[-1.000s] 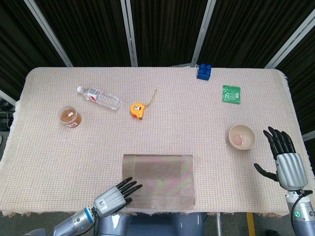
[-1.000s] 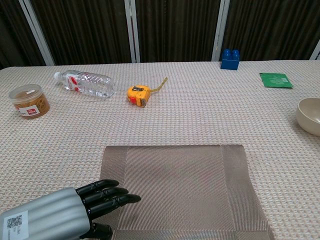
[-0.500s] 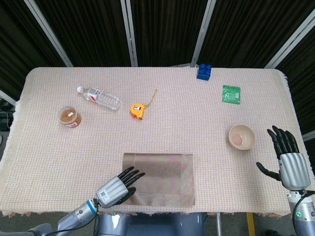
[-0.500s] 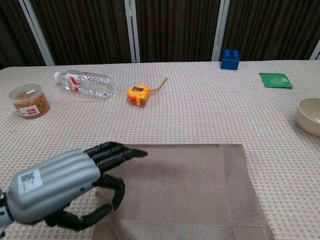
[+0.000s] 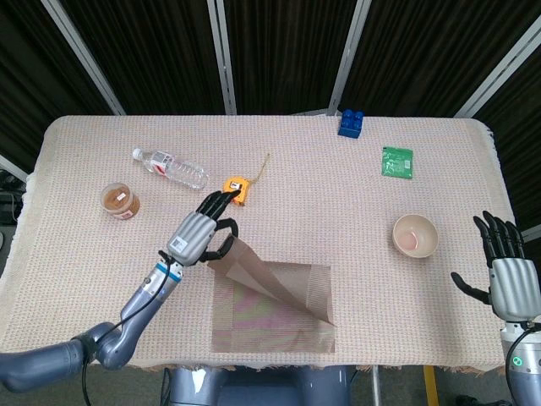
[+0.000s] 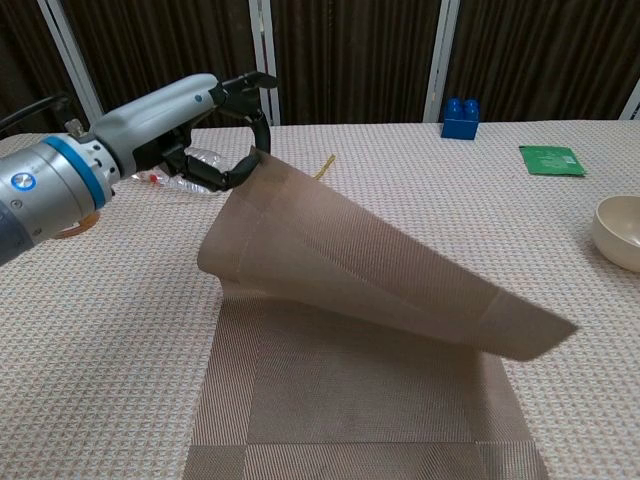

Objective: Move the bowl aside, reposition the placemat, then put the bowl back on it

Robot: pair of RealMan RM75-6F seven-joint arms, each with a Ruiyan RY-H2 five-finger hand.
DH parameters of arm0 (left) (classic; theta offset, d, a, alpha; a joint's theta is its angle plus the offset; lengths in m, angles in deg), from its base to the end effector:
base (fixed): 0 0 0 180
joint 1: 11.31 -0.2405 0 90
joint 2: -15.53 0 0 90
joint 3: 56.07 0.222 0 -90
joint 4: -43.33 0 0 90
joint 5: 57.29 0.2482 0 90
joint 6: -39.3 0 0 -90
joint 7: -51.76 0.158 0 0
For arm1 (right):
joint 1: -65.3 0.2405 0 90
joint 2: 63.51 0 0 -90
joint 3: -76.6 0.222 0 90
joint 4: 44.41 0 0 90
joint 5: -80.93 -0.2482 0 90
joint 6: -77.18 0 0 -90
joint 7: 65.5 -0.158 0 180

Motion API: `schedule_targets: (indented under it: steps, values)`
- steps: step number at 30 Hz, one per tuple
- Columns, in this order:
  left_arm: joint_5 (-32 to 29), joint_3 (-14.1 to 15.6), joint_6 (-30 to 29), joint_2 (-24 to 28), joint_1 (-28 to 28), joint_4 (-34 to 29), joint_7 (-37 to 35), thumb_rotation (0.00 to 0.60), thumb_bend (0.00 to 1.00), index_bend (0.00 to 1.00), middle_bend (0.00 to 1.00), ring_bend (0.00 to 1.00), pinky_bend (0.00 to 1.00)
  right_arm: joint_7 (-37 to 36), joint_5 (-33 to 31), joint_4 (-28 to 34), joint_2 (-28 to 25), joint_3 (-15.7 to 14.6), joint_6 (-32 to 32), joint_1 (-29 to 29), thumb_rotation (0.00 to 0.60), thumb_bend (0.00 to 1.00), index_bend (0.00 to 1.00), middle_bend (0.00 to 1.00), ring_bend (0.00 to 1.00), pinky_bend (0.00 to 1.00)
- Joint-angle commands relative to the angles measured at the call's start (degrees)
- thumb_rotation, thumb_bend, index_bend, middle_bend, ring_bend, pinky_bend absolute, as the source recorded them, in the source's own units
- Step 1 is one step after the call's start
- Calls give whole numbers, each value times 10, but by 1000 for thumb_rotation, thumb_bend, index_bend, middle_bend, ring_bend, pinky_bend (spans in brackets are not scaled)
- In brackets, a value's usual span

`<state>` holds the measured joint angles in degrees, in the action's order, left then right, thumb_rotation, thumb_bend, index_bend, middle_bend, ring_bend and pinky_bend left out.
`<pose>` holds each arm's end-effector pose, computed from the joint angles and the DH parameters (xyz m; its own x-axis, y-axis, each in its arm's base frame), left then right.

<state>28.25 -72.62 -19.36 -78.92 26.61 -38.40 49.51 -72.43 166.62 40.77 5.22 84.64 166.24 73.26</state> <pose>-0.0672 0.3333 -0.0540 0.1290 0.2163 0.9678 0.8597 -0.5109 -0.0004 -0.2895 -0.2331 0.1238 0.3027 0.1763 0.9367 -0.9464 -0.0610 0.3173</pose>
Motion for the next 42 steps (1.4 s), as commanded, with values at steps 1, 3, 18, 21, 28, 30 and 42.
schedule_targets:
  steps: [1,3,18,21,28,30,42]
  values:
    - [-54,-42,44,2,39,53,4,600,572,682,0,0,0,-2,-10,-4,0,4,-7,1,600,84,0,0,0,0]
    - [-71,-50,54,4,47,71,11,600,573,682,0,0,0,-4,-14,-6,0,5,-12,2,600,85,0,0,0,0]
    - [-110,-24,50,-18,47,219,-26,600,504,160,0,0,0,-18,-21,-8,-1,3,-32,5,600,85,0,0,0,0]
    - [-112,-12,56,-13,43,222,-20,600,395,0,0,0,0,-16,-18,-9,0,1,-35,6,600,85,0,0,0,0]
    - [-102,4,-40,57,-18,127,31,600,369,0,0,0,0,-6,23,0,1,-22,-38,12,600,84,0,0,0,0]
    - [-100,12,-72,90,-43,83,65,600,369,0,0,0,0,1,46,3,0,-34,-42,15,600,84,0,0,0,0]
    - [-132,66,-228,280,-196,-216,233,600,370,0,0,0,0,29,203,43,-17,-113,-174,114,600,85,0,0,0,0]
